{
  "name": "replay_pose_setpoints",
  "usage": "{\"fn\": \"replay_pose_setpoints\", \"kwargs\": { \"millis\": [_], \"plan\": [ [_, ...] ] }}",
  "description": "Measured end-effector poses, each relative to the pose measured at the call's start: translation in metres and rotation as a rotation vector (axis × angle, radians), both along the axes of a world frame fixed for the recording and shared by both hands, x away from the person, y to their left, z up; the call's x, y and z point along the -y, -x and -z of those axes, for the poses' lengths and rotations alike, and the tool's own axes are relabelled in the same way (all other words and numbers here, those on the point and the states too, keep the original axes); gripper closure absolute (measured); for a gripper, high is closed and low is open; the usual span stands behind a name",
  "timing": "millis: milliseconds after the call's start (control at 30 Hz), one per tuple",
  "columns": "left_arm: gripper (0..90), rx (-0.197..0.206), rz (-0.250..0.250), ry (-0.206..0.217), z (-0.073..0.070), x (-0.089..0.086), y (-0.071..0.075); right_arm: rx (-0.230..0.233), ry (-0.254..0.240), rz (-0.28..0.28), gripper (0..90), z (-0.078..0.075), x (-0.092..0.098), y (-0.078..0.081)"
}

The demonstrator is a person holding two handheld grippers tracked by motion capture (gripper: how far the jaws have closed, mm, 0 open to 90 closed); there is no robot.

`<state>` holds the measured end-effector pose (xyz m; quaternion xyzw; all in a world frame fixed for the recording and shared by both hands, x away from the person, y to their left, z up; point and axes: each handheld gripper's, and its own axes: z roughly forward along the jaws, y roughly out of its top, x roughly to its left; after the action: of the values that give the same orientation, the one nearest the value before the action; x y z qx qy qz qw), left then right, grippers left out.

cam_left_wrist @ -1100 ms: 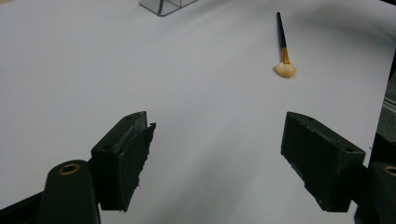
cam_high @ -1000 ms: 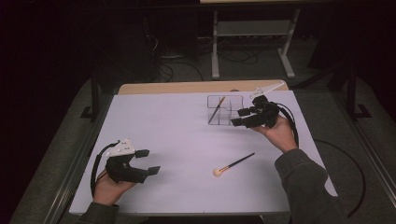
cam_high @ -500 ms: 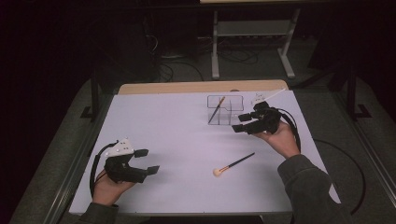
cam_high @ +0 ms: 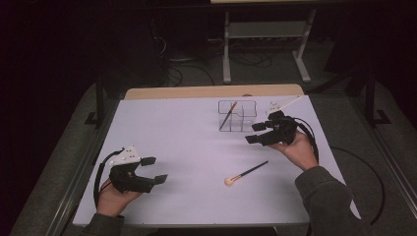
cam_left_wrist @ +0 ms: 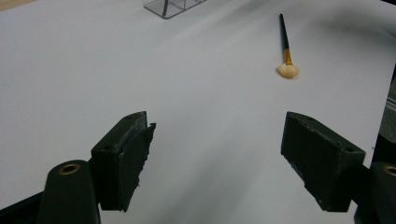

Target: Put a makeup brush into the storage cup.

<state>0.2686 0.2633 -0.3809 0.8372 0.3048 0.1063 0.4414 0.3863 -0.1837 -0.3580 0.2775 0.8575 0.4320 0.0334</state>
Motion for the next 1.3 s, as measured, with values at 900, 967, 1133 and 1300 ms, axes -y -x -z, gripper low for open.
{"fn": "replay_pose_setpoints", "kwargs": {
  "millis": [900, 967, 1133, 1300],
  "plan": [
    [22.7, -0.003, -0.003, 0.007, 0.0, -0.001, 0.0, -0.02, 0.033, -0.053, 36.3, 0.017, -0.002, 0.019],
    [22.7, -0.002, -0.004, 0.01, 0.0, -0.001, 0.0, -0.012, 0.038, -0.069, 36.4, 0.017, -0.005, 0.02],
    [22.7, 0.001, 0.002, 0.005, 0.0, 0.0, 0.0, -0.007, 0.043, -0.088, 36.8, 0.017, -0.01, 0.026],
    [22.6, 0.001, 0.001, 0.008, 0.0, 0.0, 0.0, -0.013, 0.048, -0.093, 36.7, 0.019, -0.011, 0.029]
  ]
}}
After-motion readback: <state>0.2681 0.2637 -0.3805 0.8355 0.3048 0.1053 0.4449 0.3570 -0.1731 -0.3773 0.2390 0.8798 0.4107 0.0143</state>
